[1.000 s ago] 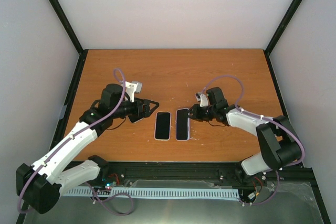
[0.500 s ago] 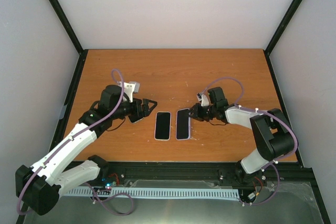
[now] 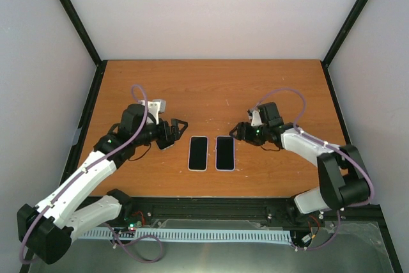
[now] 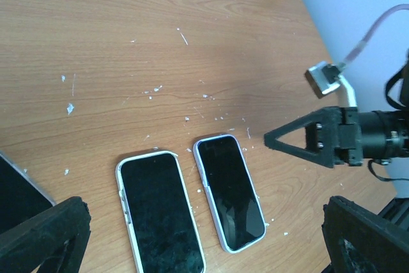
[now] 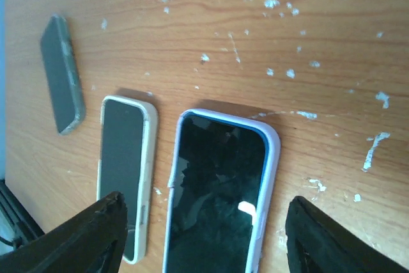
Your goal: Put the phone into the phone case
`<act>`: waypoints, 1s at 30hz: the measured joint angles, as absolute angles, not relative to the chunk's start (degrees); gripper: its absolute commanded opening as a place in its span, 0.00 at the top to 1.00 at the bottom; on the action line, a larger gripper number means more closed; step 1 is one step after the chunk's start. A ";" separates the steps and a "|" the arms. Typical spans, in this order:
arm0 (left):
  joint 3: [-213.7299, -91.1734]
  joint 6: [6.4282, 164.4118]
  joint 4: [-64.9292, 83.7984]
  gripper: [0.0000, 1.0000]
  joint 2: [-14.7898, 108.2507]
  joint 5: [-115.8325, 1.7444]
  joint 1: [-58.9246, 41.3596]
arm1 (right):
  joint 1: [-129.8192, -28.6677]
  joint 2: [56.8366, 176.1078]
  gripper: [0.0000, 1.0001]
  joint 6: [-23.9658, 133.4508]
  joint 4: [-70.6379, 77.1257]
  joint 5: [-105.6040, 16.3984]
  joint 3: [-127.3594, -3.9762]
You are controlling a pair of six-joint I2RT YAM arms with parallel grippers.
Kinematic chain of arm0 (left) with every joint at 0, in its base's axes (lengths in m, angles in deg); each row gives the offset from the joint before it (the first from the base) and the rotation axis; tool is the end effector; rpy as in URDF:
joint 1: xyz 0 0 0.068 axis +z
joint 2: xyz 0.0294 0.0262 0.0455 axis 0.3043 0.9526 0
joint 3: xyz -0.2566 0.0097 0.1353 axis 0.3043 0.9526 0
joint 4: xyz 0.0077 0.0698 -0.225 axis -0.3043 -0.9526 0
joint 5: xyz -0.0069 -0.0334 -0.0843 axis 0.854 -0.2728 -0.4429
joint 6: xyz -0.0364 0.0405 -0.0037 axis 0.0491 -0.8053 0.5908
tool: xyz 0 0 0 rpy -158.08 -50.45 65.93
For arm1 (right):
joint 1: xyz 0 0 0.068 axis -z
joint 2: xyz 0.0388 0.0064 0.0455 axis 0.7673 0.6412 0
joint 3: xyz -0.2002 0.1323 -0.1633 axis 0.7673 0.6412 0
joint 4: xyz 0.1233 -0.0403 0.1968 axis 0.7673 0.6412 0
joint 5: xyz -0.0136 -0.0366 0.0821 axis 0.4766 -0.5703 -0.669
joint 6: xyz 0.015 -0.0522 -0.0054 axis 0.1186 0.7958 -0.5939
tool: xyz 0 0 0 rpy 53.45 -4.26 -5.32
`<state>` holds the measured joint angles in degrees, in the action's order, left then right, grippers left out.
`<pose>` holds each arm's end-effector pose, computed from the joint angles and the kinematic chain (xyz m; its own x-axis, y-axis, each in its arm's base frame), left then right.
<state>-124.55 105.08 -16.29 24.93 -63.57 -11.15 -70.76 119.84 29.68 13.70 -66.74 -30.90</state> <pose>0.1432 -0.0897 0.3049 -0.7468 -0.1609 -0.6453 0.3124 0.7717 -0.5539 0.2301 0.1061 0.2017 -0.9517 0.1312 -0.2776 -0.0853 0.7555 0.6496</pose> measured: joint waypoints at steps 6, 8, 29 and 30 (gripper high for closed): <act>-127.18 106.94 -18.51 0.01 22.98 -61.43 -11.15 | -70.74 108.25 0.00 30.62 21.85 -62.61 -33.56; -128.16 107.64 -19.19 0.01 22.07 -60.27 -11.12 | -70.72 103.38 0.00 30.92 25.43 -60.82 -35.14; -135.61 109.41 -20.44 0.00 9.56 -55.04 -10.99 | -70.72 75.23 0.00 31.76 43.36 -50.57 -47.66; -135.61 109.46 -20.48 0.00 9.69 -55.09 -10.99 | -70.72 75.23 0.00 31.69 43.58 -50.41 -47.66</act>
